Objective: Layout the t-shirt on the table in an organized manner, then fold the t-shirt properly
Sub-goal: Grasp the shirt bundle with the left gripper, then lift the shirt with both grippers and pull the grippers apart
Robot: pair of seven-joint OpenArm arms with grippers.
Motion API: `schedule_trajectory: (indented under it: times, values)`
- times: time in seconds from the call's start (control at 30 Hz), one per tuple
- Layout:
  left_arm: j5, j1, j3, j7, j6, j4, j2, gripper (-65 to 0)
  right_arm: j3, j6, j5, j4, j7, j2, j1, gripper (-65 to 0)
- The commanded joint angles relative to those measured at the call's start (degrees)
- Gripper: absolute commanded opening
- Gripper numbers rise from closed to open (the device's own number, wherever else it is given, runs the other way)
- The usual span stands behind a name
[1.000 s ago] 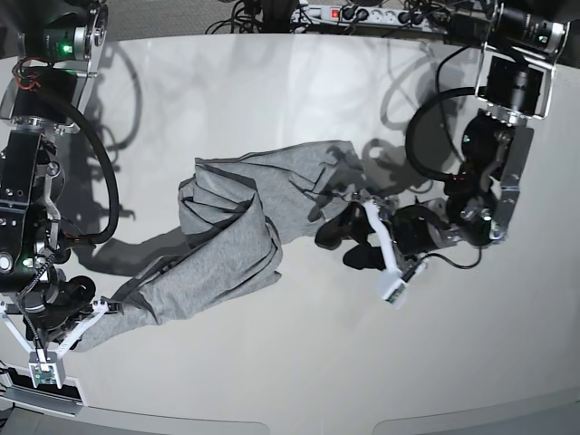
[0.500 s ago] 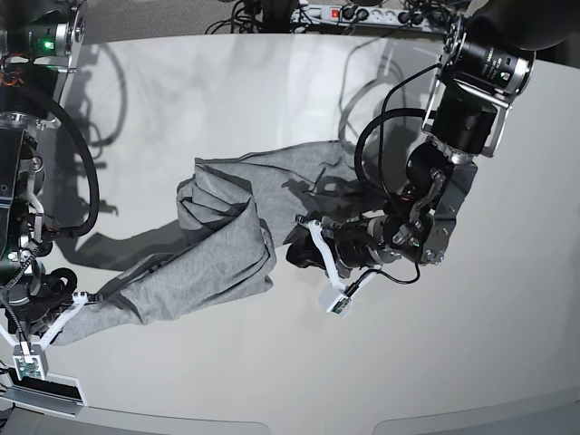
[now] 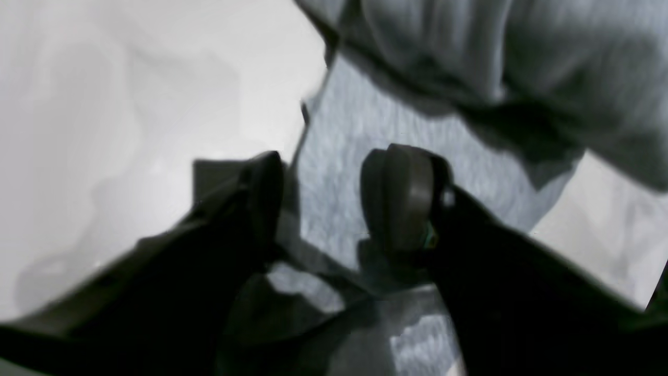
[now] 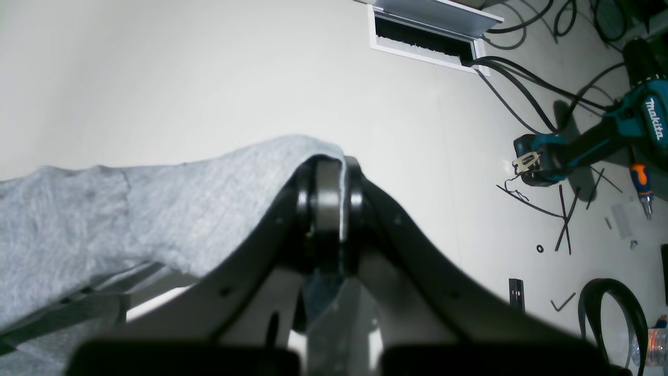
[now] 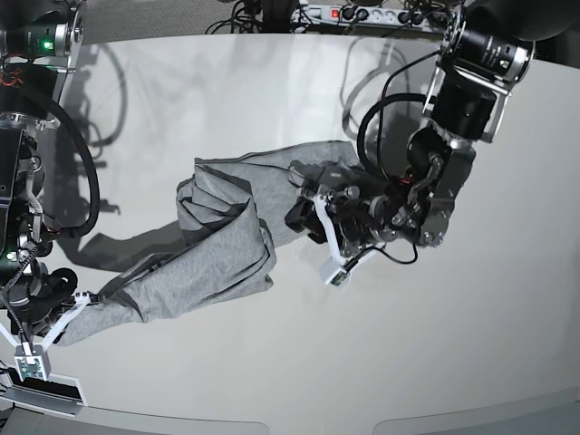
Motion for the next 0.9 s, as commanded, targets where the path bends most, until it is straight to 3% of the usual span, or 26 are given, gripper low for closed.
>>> schedule_trajectory:
  times: [0.0,0.13,0.17,0.47,0.57,0.7,0.87]
  values:
    - [-0.8,-1.1,-0.3,-1.7,0.1,0.8,0.1,-43.6,0.3,-0.2,-0.1,1.0,1.5,0.8,1.6,-65.0]
    - [-0.8,0.1,-0.3,-1.7,0.3,0.8,0.1,-62.9,0.3,-0.2,-0.1,1.0,1.5,0.8,1.6,-65.0]
    - [-0.9,-0.1,-0.3,-1.6,0.3,0.8,0.1,-65.0,0.3,-0.2,-0.1,1.0,1.5,0.8,1.6,-65.0]
    - [-2.3,-7.2,-0.5,5.4,0.5,6.3,-0.1,-65.0,0.3,-0.1,-0.1,1.0,1.5,1.0,1.6,-65.0]
    - [-0.6,-8.7,-2.2,6.5,4.2,9.7,-0.1,-65.0,0.3,0.9,0.0,1.0,1.6,1.4,1.6,-65.0]
    - [1.8,-11.5,-6.0,10.1,4.3,14.0,-0.3,-65.0,0.3,1.6,1.0,1.0,1.8,2.3,1.6,-65.0]
    - [1.7,-16.5,-6.7,10.9,4.3,15.1,-5.1,-65.0,0.3,1.0,0.7,1.0,2.1,5.1,1.7,-65.0]
